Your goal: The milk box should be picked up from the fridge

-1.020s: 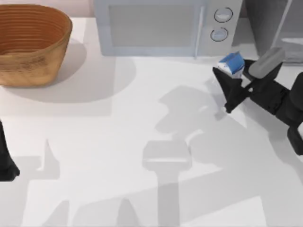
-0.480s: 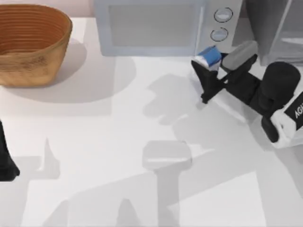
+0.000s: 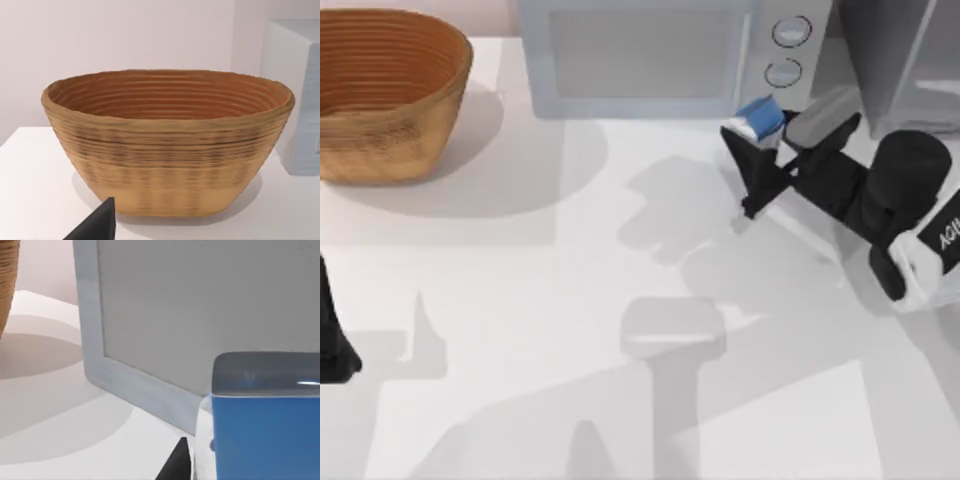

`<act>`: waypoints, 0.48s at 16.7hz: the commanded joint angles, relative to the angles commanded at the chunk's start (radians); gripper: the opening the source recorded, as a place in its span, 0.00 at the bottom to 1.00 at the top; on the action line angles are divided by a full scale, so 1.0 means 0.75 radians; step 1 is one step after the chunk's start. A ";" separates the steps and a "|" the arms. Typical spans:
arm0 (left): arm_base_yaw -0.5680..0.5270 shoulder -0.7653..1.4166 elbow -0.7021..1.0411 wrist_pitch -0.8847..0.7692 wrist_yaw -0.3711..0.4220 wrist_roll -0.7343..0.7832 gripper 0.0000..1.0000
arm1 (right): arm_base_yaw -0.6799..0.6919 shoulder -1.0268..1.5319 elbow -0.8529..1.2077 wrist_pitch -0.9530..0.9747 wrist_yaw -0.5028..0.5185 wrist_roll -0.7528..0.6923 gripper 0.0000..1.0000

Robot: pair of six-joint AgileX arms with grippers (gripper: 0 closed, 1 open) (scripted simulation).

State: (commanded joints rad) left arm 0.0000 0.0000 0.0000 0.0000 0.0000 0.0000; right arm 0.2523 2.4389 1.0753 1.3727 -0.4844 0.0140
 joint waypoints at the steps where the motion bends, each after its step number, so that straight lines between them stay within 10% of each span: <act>1: 0.000 0.000 0.000 0.000 0.000 0.000 1.00 | 0.000 0.000 0.000 0.000 0.000 0.000 0.38; 8: 0.000 0.000 0.000 0.000 0.000 0.000 1.00 | 0.000 0.000 0.000 0.000 0.000 0.000 0.90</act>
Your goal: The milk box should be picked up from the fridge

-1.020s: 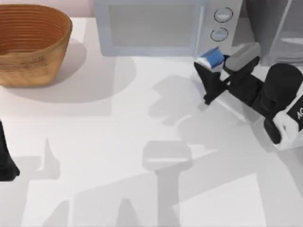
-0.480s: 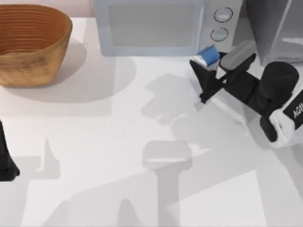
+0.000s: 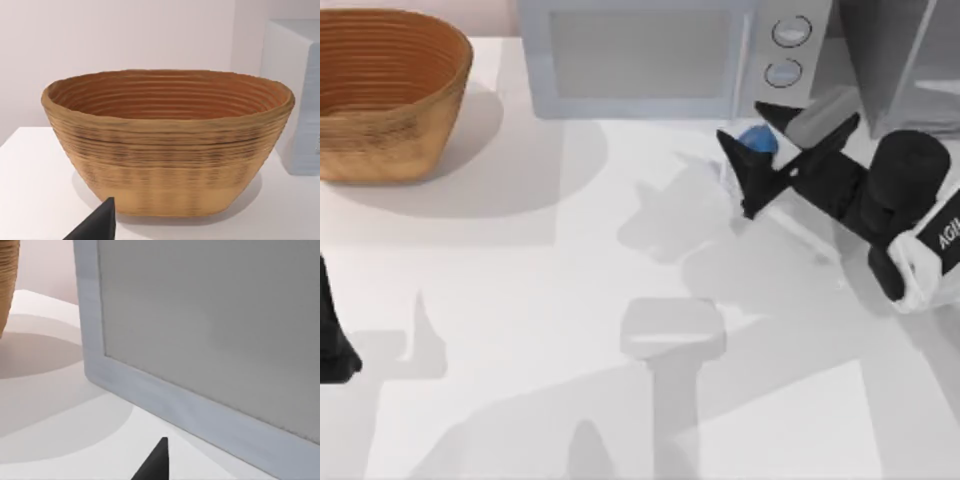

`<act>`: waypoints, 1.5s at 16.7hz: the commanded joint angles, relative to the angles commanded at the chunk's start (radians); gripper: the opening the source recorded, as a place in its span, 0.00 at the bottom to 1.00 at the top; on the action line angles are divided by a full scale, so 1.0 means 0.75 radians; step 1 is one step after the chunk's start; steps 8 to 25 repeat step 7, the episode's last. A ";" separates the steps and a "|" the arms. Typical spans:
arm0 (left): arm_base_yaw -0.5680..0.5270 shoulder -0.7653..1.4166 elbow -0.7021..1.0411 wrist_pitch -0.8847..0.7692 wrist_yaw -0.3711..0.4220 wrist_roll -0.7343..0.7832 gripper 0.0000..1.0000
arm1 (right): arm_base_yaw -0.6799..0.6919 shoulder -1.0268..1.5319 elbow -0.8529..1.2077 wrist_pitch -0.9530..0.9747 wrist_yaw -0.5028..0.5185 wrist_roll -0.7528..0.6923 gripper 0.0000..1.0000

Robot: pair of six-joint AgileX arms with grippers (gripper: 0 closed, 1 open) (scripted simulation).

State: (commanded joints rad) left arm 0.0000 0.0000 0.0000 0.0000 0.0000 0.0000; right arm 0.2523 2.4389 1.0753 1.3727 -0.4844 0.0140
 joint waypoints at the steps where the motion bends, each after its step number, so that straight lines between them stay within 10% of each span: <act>1: 0.000 0.000 0.000 0.000 0.000 0.000 1.00 | 0.000 0.000 0.000 0.000 0.000 0.000 0.98; 25: 0.000 0.000 0.000 0.000 0.000 0.000 1.00 | 0.000 0.000 0.000 0.000 0.000 0.000 1.00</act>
